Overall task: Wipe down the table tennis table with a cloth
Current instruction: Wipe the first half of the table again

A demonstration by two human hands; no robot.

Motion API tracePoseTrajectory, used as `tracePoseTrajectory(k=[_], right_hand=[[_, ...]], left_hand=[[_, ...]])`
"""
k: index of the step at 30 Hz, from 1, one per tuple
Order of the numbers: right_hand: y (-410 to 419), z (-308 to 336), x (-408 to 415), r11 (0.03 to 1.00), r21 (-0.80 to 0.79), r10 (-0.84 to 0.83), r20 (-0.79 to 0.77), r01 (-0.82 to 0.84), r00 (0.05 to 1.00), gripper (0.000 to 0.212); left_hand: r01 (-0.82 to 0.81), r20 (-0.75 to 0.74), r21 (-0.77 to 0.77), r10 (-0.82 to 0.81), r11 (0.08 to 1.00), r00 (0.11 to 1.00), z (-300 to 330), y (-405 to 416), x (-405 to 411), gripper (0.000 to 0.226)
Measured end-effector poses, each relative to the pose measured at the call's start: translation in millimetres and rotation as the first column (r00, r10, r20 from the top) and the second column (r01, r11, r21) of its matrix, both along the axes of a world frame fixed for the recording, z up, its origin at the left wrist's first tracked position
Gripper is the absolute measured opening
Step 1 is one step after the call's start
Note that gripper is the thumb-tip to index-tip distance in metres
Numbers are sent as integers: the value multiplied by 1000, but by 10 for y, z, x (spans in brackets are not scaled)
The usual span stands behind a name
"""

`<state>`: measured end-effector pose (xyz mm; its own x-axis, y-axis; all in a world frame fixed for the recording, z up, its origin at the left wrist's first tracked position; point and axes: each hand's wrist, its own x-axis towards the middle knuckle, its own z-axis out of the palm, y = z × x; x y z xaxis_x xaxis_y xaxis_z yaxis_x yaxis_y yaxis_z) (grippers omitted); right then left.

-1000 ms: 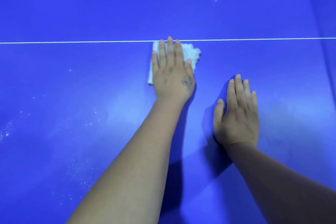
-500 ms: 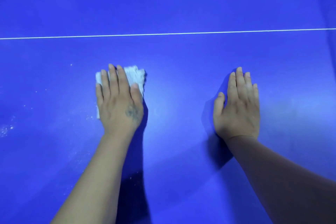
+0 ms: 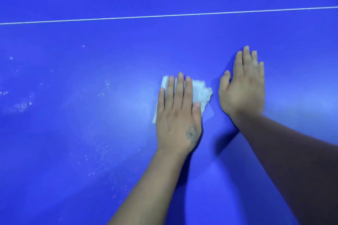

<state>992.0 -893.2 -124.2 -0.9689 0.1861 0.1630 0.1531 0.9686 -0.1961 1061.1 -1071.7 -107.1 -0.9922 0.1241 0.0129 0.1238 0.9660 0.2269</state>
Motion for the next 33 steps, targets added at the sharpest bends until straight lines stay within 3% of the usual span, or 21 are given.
tracePoseTrajectory(k=[4, 7, 11, 16, 19, 22, 27, 33], right_hand=[[-41, 103, 118, 998, -47, 41, -42, -43, 998, 61], [-104, 167, 559, 983, -91, 153, -65, -159, 986, 60], [-105, 118, 1207, 979, -107, 182, 52, -176, 982, 68], [-95, 49, 1190, 984, -80, 161, 40, -158, 986, 69], [-72, -5, 1211, 985, -59, 162, 18, -160, 987, 69], [-65, 20, 1197, 983, -68, 172, 45, -168, 984, 69], [-79, 47, 1195, 984, -73, 164, 45, -160, 985, 68], [-93, 58, 1204, 987, -76, 146, 58, -142, 987, 67]], left_hand=[[-117, 36, -46, 119, 992, 992, 63, -477, 472, 64], [-261, 60, -68, 265, 963, 962, 38, -777, 239, 67], [-377, 58, -23, 377, 926, 924, 23, -826, -422, 71], [-241, 0, 23, 242, 970, 970, -25, -278, -762, 69], [-57, -57, 17, 58, 998, 997, -24, 90, -441, 67], [58, -18, 47, -57, 997, 998, 22, 160, 119, 66], [-14, 22, 14, 14, 1000, 1000, 51, -374, 682, 64], [-306, 37, -38, 307, 951, 951, -5, -1009, -30, 67]])
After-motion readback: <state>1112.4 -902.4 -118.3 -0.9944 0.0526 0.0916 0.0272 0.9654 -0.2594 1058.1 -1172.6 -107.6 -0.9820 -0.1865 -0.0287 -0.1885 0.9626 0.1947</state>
